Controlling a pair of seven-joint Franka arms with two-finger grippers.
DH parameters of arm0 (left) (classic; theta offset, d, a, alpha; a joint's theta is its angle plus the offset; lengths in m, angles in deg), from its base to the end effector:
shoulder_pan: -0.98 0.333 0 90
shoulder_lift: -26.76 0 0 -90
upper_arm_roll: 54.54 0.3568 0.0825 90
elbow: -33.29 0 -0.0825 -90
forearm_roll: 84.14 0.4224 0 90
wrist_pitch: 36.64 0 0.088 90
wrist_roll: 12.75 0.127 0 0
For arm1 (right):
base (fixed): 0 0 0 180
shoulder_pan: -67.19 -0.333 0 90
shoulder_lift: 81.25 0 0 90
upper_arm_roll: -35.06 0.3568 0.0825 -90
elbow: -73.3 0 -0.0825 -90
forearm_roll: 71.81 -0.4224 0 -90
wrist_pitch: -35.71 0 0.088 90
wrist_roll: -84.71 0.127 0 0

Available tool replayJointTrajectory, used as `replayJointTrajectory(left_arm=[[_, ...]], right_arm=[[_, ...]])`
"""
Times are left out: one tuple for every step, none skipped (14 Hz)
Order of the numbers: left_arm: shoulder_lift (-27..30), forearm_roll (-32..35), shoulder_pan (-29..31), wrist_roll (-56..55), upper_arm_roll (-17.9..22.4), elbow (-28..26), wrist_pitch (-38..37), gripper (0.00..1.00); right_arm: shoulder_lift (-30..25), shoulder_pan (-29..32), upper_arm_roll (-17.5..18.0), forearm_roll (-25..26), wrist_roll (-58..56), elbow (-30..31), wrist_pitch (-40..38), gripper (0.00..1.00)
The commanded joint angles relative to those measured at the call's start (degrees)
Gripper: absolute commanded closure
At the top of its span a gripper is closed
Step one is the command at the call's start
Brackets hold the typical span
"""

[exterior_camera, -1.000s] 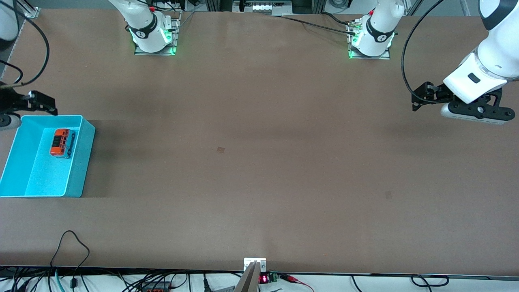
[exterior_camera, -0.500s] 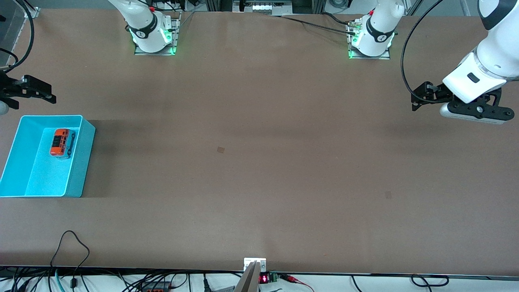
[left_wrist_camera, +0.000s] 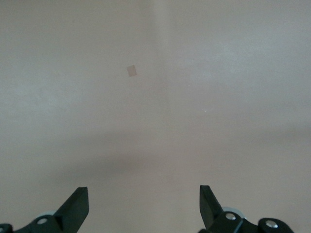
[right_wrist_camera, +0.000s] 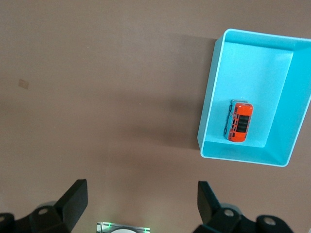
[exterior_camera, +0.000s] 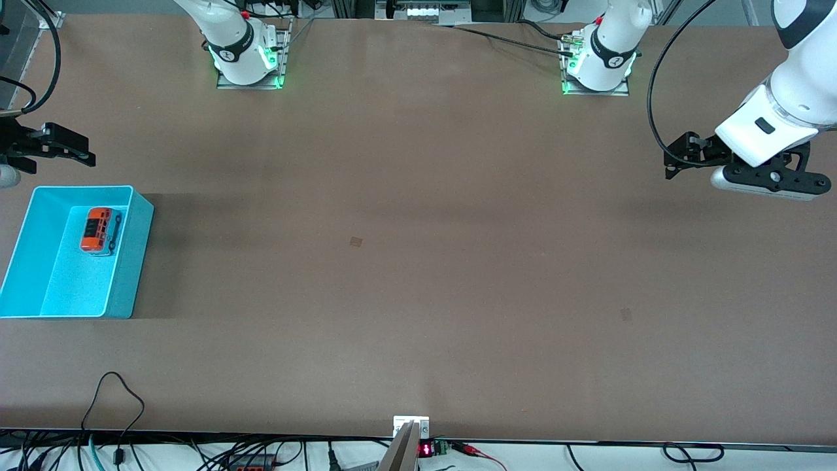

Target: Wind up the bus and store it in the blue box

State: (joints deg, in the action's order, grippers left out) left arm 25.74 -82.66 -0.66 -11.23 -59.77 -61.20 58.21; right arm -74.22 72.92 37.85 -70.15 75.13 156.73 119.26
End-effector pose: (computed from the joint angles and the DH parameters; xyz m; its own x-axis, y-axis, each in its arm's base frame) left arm 0.5998 -0.0687 0.6019 0.9889 -0.1481 -0.0121 -0.1483 -0.9887 -0.0238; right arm 0.6195 -0.0377 0.6196 0.9860 0.1131 -0.1223 0.1143 -0.9934 0.0027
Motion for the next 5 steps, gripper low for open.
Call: replayJointTrajectory(left_arm=[[0.8,0.7,0.2,0.3,-0.1,0.2,-0.9,0.0],[0.8,0.7,0.2,0.3,-0.1,0.2,-0.9,0.0],[0.8,0.7,0.4,0.3,-0.1,0.2,-0.9,0.0],[0.8,0.7,0.4,0.3,0.0,0.2,-0.9,0.0],[0.8,0.7,0.4,0.3,0.0,0.2,-0.9,0.0]], right_arm=[[-1.2,-1.2,-0.9,-0.3,3.1,1.7,0.1,0.0],[-1.2,-1.2,-0.9,-0.3,2.8,1.7,0.1,0.0],[-1.2,-1.2,-0.9,-0.3,2.3,1.7,0.1,0.0],[-1.1,-1.1,-0.9,-0.4,2.3,1.6,0.3,0.0],[-1.1,-1.2,-0.9,-0.3,2.2,1.6,0.3,0.0]])
